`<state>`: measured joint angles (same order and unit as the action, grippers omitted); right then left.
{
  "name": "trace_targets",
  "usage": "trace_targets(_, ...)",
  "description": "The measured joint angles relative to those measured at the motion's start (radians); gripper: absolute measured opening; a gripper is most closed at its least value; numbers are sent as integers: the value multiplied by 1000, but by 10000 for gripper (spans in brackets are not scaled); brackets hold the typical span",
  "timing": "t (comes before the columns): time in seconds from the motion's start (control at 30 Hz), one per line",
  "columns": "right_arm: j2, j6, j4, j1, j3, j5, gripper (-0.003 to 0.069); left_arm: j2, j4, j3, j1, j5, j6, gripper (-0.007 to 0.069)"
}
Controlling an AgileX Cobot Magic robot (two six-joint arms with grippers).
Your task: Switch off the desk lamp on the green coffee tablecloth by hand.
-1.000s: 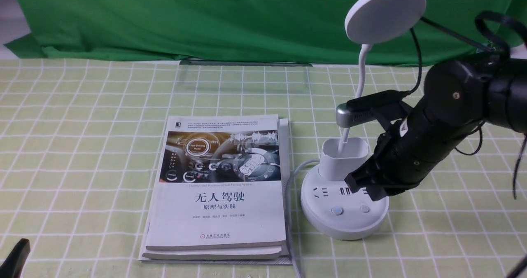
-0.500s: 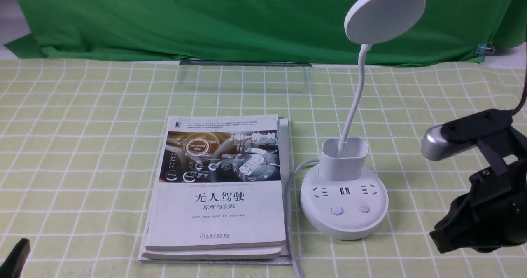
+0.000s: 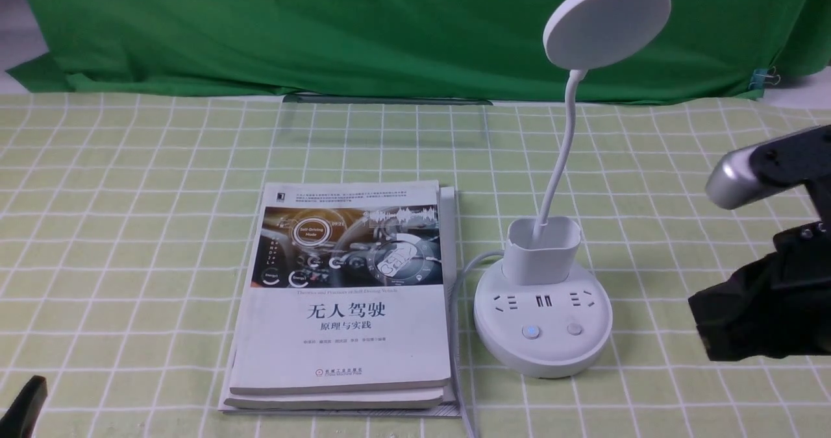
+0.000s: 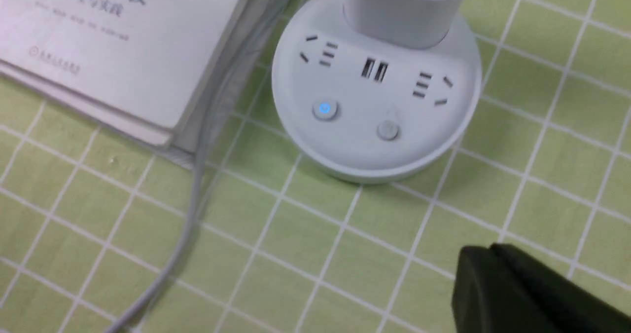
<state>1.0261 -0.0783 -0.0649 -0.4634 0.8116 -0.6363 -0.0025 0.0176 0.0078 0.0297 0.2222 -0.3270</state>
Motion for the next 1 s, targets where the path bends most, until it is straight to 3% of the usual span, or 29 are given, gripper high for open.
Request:
trace_targets(0.13, -162, -18, 1, 71, -111, 91, 41, 0, -3, 0, 0, 0, 0, 243)
trace_targets(0.33, -588, -45, 13, 239, -452, 306, 41, 0, -4, 0, 0, 0, 0, 243)
trace_targets(0.5, -858, -46, 17, 321, -667, 385, 41, 0, -4, 0, 0, 0, 0, 243)
trace_targets(0.7, -1015, -47, 48, 334, -814, 403, 42, 0, -4, 0, 0, 0, 0, 243)
trace_targets(1.0, -1024, -46, 51, 334, -821, 397, 43, 0, -4, 0, 0, 0, 0, 243)
